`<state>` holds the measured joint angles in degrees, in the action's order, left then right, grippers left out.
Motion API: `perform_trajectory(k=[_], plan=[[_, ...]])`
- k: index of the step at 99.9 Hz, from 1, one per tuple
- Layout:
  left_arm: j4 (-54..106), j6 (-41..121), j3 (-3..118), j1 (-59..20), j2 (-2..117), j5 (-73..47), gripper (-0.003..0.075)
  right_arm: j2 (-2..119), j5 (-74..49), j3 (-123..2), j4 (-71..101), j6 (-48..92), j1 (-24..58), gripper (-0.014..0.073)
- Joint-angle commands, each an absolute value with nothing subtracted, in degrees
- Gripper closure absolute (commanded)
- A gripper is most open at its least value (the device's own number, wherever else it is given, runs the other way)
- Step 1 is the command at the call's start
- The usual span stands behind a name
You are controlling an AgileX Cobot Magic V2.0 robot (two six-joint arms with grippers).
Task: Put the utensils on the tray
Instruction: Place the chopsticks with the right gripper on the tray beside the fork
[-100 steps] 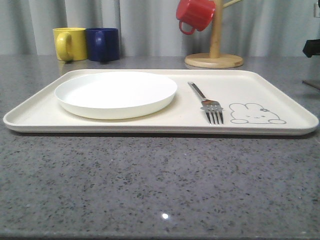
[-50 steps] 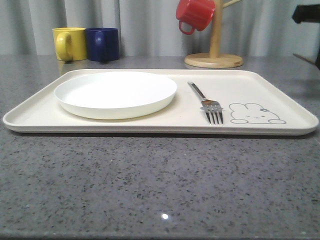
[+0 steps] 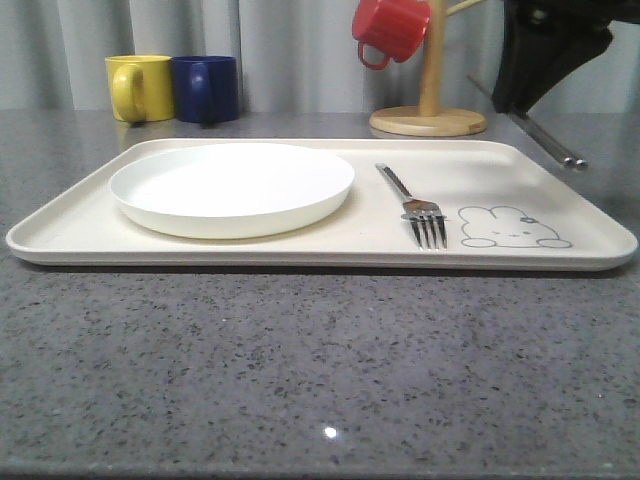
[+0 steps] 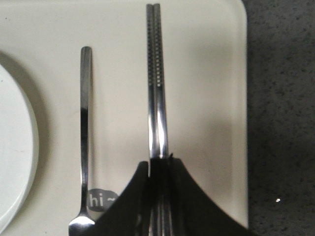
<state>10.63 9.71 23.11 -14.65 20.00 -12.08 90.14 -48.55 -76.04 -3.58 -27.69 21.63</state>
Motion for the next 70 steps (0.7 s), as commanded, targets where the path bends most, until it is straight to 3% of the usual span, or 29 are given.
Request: perform_trajectory(k=[1,50,70], plan=[[10.87,9.52,24.71,-14.90,20.32,-7.37,0.0738,89.74,-45.34,-77.89,-6.76,-31.44,23.15,0.0607],[10.87,9.52,24.71,-14.90,20.32,-7.37,0.0738,95.73,-43.87,-77.89,-4.80,-33.45,24.14,0.0604],[10.87,9.52,24.71,-14.90,20.32,-7.37,0.0738,95.87,-43.81,-77.89,-4.39,-33.45,24.14,0.0487]])
